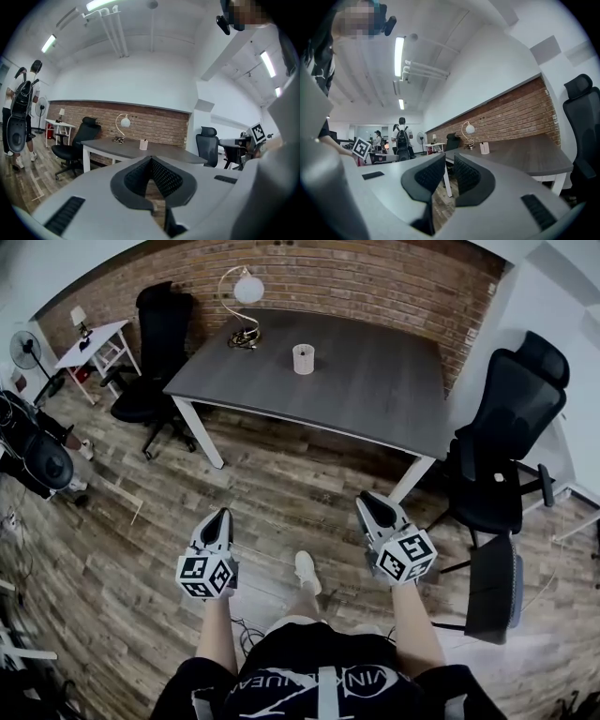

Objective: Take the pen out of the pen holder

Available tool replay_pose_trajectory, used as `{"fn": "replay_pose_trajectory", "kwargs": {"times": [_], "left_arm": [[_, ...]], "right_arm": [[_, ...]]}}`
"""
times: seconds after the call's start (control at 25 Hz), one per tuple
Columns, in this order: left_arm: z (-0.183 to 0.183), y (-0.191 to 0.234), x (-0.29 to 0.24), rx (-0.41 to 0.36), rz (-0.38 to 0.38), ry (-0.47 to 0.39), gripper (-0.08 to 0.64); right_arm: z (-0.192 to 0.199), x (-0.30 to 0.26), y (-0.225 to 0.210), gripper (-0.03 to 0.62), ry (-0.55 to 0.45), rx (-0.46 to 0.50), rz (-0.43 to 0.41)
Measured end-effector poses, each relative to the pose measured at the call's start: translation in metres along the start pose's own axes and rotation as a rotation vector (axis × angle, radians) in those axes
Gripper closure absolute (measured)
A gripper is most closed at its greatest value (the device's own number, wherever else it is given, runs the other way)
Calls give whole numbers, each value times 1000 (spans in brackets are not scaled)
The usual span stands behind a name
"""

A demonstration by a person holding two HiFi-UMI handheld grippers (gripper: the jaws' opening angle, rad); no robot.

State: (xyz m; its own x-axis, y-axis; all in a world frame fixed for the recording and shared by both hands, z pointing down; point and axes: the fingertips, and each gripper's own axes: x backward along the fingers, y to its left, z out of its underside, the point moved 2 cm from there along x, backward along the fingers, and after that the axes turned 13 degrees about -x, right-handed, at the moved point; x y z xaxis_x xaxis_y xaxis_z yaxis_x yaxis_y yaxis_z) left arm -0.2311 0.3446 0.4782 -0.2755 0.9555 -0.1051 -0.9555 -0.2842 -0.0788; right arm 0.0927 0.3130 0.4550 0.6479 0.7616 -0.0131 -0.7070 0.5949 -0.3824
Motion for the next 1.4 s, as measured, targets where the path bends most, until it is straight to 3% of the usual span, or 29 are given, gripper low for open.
{"fn": "replay_pose_trajectory", "kwargs": {"times": [0.08, 0.16, 0.4, 0.96, 1.4], "left_arm": [[0, 5, -16, 5, -7, 4, 545], [-1, 12, -32, 13, -15, 5, 545], [-1, 30, -81, 29, -42, 16, 545], [-10, 61, -192, 31, -20, 60, 545], [-13, 84, -272, 29, -9, 47, 545]], "right_arm": [[-4, -14, -15, 527, 7, -14, 0], [-8, -31, -27, 448, 14, -29, -11], [-22, -80, -64, 407, 20, -55, -37], [-48, -171, -137, 402, 38, -121, -11], [-57, -240, -181, 394, 64, -108, -21]]}}
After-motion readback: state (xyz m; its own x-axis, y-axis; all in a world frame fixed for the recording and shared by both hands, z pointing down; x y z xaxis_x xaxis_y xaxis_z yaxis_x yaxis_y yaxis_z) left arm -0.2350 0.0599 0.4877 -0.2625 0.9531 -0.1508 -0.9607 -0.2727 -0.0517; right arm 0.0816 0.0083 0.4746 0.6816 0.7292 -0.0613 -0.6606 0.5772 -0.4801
